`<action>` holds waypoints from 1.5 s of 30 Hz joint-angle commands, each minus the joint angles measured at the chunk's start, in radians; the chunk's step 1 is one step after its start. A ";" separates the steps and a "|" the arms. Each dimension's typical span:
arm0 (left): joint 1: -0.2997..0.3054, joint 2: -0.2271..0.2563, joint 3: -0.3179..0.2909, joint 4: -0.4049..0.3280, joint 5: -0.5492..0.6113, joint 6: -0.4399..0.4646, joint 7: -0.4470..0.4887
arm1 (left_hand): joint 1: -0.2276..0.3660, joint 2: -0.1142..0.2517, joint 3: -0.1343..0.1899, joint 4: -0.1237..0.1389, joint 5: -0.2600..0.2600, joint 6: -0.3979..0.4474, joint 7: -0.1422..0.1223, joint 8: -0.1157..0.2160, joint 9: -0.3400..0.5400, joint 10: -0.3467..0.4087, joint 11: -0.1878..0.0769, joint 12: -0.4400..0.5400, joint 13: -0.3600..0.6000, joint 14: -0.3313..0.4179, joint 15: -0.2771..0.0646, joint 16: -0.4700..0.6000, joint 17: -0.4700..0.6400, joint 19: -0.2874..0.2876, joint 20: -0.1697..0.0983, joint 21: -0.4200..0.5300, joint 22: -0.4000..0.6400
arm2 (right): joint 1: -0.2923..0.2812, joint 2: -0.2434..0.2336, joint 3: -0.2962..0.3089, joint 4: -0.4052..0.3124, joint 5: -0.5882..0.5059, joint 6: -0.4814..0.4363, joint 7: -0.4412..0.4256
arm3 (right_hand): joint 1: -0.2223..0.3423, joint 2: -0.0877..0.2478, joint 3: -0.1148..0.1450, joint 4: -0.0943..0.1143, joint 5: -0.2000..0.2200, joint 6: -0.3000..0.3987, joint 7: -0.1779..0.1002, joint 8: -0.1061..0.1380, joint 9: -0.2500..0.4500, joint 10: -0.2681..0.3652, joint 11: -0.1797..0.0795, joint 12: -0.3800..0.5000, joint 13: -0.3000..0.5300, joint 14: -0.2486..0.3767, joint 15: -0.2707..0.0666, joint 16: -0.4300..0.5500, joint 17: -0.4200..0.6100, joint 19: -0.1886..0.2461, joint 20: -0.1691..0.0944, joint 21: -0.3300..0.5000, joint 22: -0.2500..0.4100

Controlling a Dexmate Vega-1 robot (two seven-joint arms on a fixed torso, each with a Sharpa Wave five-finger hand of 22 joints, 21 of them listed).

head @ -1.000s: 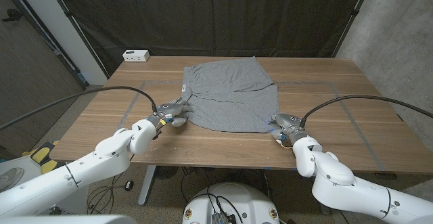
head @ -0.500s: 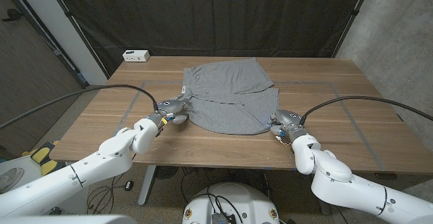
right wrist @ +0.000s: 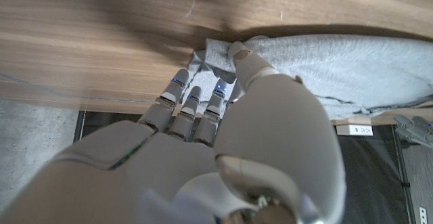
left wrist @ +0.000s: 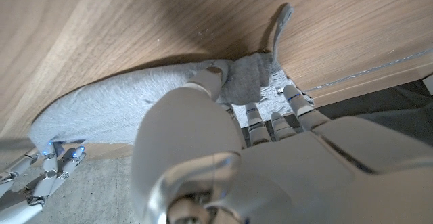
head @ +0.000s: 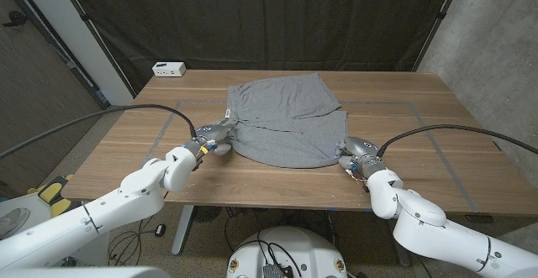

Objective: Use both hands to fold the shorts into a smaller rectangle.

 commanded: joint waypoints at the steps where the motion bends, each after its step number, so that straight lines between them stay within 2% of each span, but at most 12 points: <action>1: 0.066 0.046 -0.074 -0.089 -0.060 0.027 0.039 | 0.019 -0.005 0.008 -0.013 0.003 0.133 0.131 0.026 0.025 0.023 0.000 0.000 0.002 0.011 -0.001 0.003 0.000 -0.005 0.004 0.006 0.002 | -0.113 0.004 0.122 -0.012 0.055 0.149 -0.160 | 0.011 0.001 0.010 0.004 0.008 0.003 0.007 0.006 0.004 0.017 0.001 -0.005 0.003 0.021 -0.102 0.004 0.005 0.014 -0.001 0.004 0.003; 6: 0.125 0.068 -0.139 -0.133 -0.101 0.028 0.099 | 0.026 -0.017 0.013 -0.024 0.009 0.157 0.146 0.052 0.047 0.045 -0.002 0.004 0.001 0.026 -0.003 0.004 -0.001 -0.001 0.008 0.010 0.001 | -0.136 0.006 0.153 -0.023 0.068 0.174 -0.174 | 0.011 -0.006 0.015 0.003 0.012 0.020 0.017 0.017 0.010 0.029 0.006 -0.005 0.004 0.028 -0.103 0.003 0.006 0.020 0.000 0.005 0.003; 8: 0.166 0.080 -0.199 -0.155 -0.157 0.019 0.124 | 0.029 -0.023 0.015 -0.029 0.012 0.165 0.152 0.061 0.056 0.053 0.007 0.005 0.001 0.029 -0.002 0.003 -0.001 -0.002 0.011 0.010 0.001 | -0.137 0.008 0.163 -0.029 0.078 0.166 -0.162 | 0.012 -0.010 0.017 0.002 0.014 0.027 0.022 0.021 0.012 0.033 0.005 -0.005 0.004 0.029 -0.103 0.002 0.007 0.021 0.001 0.005 0.003; 10: 0.188 0.084 -0.244 -0.163 -0.219 0.009 0.119 | 0.030 -0.026 0.017 -0.031 0.014 0.163 0.156 0.064 0.063 0.054 0.012 0.004 0.001 0.029 -0.002 0.002 -0.001 -0.005 0.012 0.009 0.001 | -0.153 0.025 0.186 -0.019 0.106 0.198 -0.180 | 0.012 -0.018 0.020 0.000 0.018 0.038 0.031 0.028 0.015 0.036 0.006 -0.006 0.004 0.031 -0.102 0.001 0.007 0.023 0.002 0.004 0.003; 15: 0.232 0.078 -0.343 -0.141 -0.381 -0.059 0.103 | 0.035 -0.022 0.026 -0.031 0.021 0.149 0.176 0.072 0.085 0.043 0.031 -0.004 0.001 0.014 0.012 -0.005 -0.001 -0.024 0.016 0.004 0.001 | -0.183 0.037 0.240 -0.001 0.162 0.288 -0.200 | 0.012 -0.029 0.026 -0.001 0.026 0.051 0.044 0.038 0.020 0.043 0.008 -0.007 0.005 0.030 -0.097 -0.003 0.008 0.019 0.004 0.001 0.003; 20: 0.237 0.069 -0.401 -0.100 -0.535 -0.132 0.040 | 0.029 -0.027 0.035 -0.027 0.037 0.167 0.194 0.094 0.106 0.056 0.038 -0.002 0.002 0.013 0.009 -0.003 0.003 -0.030 0.011 0.004 0.002 | -0.204 0.057 0.289 0.023 0.216 0.380 -0.217 | 0.012 -0.036 0.032 -0.001 0.033 0.054 0.054 0.043 0.024 0.045 0.011 -0.009 0.005 0.030 -0.092 -0.005 0.009 0.015 0.007 -0.002 0.003; 22: 0.229 0.068 -0.409 -0.085 -0.573 -0.148 0.020 | 0.026 -0.028 0.038 -0.025 0.043 0.169 0.195 0.100 0.113 0.061 0.039 -0.001 0.002 0.015 0.011 -0.001 0.004 -0.031 0.013 0.004 0.002 | -0.205 0.059 0.303 0.028 0.239 0.404 -0.204 | 0.012 -0.038 0.034 0.000 0.035 0.054 0.055 0.044 0.025 0.046 0.011 -0.010 0.005 0.028 -0.088 -0.007 0.009 0.011 0.009 -0.003 0.003; 26: 0.207 0.070 -0.416 -0.060 -0.638 -0.167 -0.015 | 0.021 -0.030 0.042 -0.023 0.053 0.174 0.196 0.109 0.123 0.067 0.042 -0.001 0.002 0.017 0.015 0.000 0.005 -0.032 0.015 0.005 0.003 | -0.178 0.058 0.275 0.031 0.183 0.385 -0.209 | 0.010 -0.040 0.039 0.001 0.040 0.049 0.055 0.044 0.028 0.046 0.015 -0.012 0.006 0.026 -0.082 -0.009 0.010 0.007 0.012 -0.006 0.003; 29: 0.187 0.069 -0.411 -0.042 -0.660 -0.184 -0.020 | 0.017 -0.033 0.045 -0.022 0.059 0.168 0.190 0.111 0.130 0.069 0.043 -0.001 0.002 0.017 0.018 0.000 0.005 -0.032 0.018 0.006 0.003 | -0.162 0.060 0.270 0.045 0.175 0.405 -0.200 | 0.009 -0.040 0.043 0.003 0.043 0.040 0.052 0.043 0.030 0.045 0.015 -0.014 0.006 0.026 -0.083 -0.010 0.011 0.006 0.013 -0.006 0.003; 37: 0.128 0.074 -0.376 -0.025 -0.646 -0.189 0.004 | 0.008 -0.037 0.052 -0.021 0.070 0.152 0.193 0.114 0.143 0.069 0.042 -0.003 0.003 0.020 0.024 0.001 0.005 -0.031 0.022 0.008 0.003 | -0.115 0.069 0.259 0.076 0.154 0.440 -0.179 | 0.005 -0.040 0.051 0.006 0.049 0.031 0.047 0.045 0.034 0.043 0.014 -0.017 0.007 0.027 -0.083 -0.011 0.013 0.005 0.014 -0.007 0.004; 45: 0.067 0.075 -0.340 -0.013 -0.641 -0.197 0.001 | 0.004 -0.040 0.057 -0.022 0.078 0.148 0.193 0.117 0.151 0.070 0.046 -0.005 0.003 0.021 0.023 0.000 0.005 -0.031 0.023 0.010 0.004 | -0.044 0.085 0.233 0.123 0.116 0.480 -0.154 | 0.001 -0.038 0.058 0.009 0.054 0.024 0.045 0.046 0.038 0.042 0.012 -0.020 0.007 0.027 -0.084 -0.012 0.015 0.004 0.014 -0.007 0.004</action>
